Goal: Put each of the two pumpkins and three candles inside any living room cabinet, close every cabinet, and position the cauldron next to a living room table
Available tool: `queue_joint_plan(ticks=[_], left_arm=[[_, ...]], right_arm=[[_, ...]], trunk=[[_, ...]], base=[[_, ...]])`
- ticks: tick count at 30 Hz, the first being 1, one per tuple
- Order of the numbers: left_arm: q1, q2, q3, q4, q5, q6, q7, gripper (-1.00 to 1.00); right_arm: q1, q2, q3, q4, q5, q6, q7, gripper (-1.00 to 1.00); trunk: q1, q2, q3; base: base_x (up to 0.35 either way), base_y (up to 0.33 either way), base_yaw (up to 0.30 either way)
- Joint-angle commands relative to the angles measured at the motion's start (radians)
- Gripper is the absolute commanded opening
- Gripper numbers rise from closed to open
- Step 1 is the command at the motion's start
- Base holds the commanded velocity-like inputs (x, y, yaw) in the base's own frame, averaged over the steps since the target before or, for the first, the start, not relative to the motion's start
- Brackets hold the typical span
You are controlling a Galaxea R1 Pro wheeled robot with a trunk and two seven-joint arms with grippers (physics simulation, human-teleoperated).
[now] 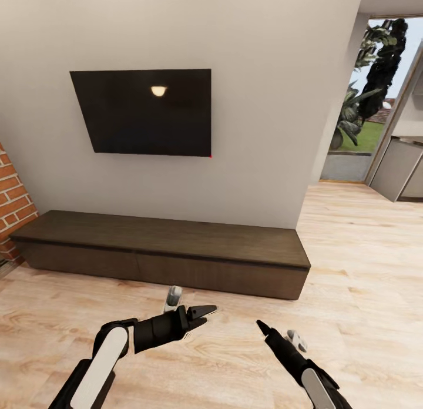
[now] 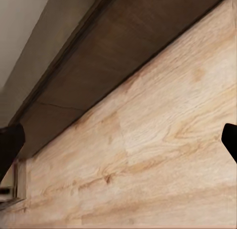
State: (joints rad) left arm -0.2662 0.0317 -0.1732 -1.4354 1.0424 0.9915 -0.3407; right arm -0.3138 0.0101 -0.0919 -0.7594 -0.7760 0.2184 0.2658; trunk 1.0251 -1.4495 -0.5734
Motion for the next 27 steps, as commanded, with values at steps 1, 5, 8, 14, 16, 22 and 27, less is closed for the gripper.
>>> queue_joint_plan(ticks=[1, 5, 8, 14, 16, 22, 27], left_arm=[[-0.001, 0.018, 0.0, -0.001, 0.025, 0.001, -0.007, 1.0], [-0.001, 0.083, -0.002, -0.002, 0.135, 0.001, -0.007, 1.0], [-0.001, 0.1, -0.002, -0.003, 0.17, 0.001, -0.006, 1.0], [-0.001, 0.105, 0.001, 0.002, 0.183, 0.0, -0.007, 1.0], [-0.001, 0.105, 0.001, 0.003, 0.184, 0.0, -0.007, 1.0], [-0.001, 0.105, 0.002, 0.004, 0.224, -0.001, -0.006, 1.0], [0.0, 0.105, 0.0, 0.004, 0.241, -0.001, -0.003, 1.0]], right_arm=[[-0.001, -0.008, -0.031, 0.001, -0.038, 0.01, 0.026, 1.0], [0.0, -0.035, -0.093, 0.01, -0.123, 0.034, 0.084, 1.0], [0.0, -0.037, -0.109, 0.015, -0.163, 0.039, 0.086, 1.0], [0.0, -0.04, -0.158, 0.016, -0.301, 0.048, 0.094, 1.0], [0.0, -0.04, -0.165, 0.016, -0.334, 0.048, 0.097, 1.0], [0.0, -0.039, -0.171, 0.015, -0.358, 0.048, 0.099, 1.0], [0.0, -0.038, -0.173, 0.015, -0.359, 0.037, 0.108, 1.0]], trunk=[[0.0, -0.001, -0.001], [0.0, -0.001, -0.001], [0.0, -0.001, -0.001], [0.0, -0.001, -0.001], [0.0, -0.001, -0.001], [0.0, -0.001, -0.001], [0.0, -0.001, -0.001]], base=[[0.0, 0.0, 0.0], [0.0, 0.0, 0.0], [0.0, 0.0, 0.0], [0.0, 0.0, 0.0], [0.0, 0.0, 0.0], [0.152, 0.0, 0.0], [0.316, 0.0, 0.0]])
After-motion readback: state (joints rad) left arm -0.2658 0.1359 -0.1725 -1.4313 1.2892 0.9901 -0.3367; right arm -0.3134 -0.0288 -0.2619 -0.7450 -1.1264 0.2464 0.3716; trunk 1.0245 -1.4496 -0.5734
